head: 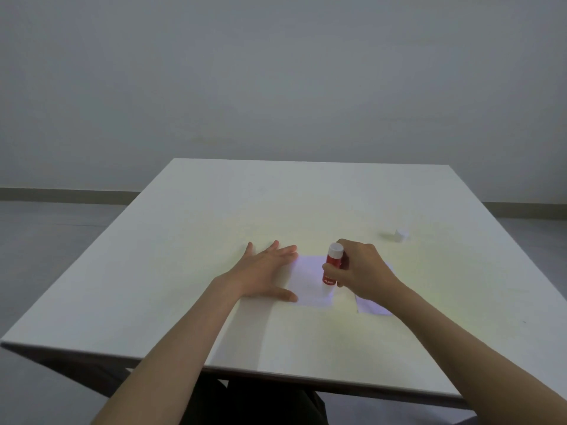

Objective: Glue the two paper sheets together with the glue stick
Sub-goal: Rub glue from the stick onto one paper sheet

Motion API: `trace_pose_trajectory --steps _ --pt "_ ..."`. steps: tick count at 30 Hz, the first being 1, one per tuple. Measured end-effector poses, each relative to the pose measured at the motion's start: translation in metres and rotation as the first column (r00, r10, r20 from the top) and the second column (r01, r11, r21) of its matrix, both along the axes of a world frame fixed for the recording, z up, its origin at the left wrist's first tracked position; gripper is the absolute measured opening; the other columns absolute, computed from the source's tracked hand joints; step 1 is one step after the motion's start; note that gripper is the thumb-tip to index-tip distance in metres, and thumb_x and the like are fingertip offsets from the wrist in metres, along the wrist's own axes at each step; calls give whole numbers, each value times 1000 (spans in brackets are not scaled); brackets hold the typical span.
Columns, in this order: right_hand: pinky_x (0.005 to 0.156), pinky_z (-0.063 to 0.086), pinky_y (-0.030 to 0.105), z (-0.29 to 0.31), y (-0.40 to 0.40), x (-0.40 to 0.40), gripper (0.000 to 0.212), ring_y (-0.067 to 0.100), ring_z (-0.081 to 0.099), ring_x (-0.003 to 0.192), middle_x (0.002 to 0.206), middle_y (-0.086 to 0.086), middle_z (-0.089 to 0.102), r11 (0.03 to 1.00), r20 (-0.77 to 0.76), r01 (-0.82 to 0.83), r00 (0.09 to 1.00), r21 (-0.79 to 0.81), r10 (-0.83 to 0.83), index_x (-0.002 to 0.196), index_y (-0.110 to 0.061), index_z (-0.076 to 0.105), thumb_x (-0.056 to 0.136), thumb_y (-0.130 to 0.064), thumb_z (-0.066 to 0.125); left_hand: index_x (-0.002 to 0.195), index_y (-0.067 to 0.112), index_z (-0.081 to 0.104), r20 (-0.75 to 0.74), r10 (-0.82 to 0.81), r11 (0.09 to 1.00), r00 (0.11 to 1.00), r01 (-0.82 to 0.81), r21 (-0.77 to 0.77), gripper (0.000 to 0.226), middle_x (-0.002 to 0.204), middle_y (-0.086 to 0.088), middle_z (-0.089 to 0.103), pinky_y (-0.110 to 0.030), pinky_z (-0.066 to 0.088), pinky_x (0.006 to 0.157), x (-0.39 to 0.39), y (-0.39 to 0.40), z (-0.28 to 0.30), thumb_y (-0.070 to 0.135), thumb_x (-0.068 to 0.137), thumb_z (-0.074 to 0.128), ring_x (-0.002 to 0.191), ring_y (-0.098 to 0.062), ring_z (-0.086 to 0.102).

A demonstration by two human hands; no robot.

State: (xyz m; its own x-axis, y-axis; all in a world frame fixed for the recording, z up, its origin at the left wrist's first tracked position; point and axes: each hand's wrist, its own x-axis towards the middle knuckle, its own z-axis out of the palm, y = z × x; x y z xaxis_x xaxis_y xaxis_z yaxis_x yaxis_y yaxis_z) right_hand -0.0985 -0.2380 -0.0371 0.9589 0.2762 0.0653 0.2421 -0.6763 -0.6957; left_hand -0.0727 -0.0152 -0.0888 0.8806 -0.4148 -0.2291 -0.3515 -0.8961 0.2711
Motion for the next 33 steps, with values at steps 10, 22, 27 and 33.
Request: trace_pose_trajectory --steps 10,22,27,33 --pt "50 42 12 2 32 20 16 5 59 52 50 -11 60 993 66 10 998 119 -18 63 -19 53 77 -18 61 149 35 12 -25 12 999 1000 -13 -32 98 158 23 5 -60 -10 114 -1 -1 4 66 71 62 147 -11 -6" --pt "58 48 33 -10 20 27 13 29 65 71 71 12 69 999 51 33 998 36 -34 75 -6 56 79 -18 60 149 30 13 -17 19 1000 1000 -19 -14 103 158 23 5 -62 -6 113 0 0 2 70 67 60 147 -9 -4" --pt "48 40 22 -12 7 27 12 27 64 67 68 9 68 997 48 64 997 33 -66 69 -15 53 79 -18 60 148 32 10 31 -11 1000 999 10 14 101 159 20 0 -64 -4 112 -1 0 1 71 69 57 147 -10 -3" --pt "46 38 14 -13 7 27 21 21 59 60 58 -4 63 998 71 47 996 47 -51 63 -23 48 79 -18 61 148 41 5 28 -171 985 985 170 39 86 157 24 -3 -53 -17 112 0 -6 11 61 80 55 146 -9 -15"
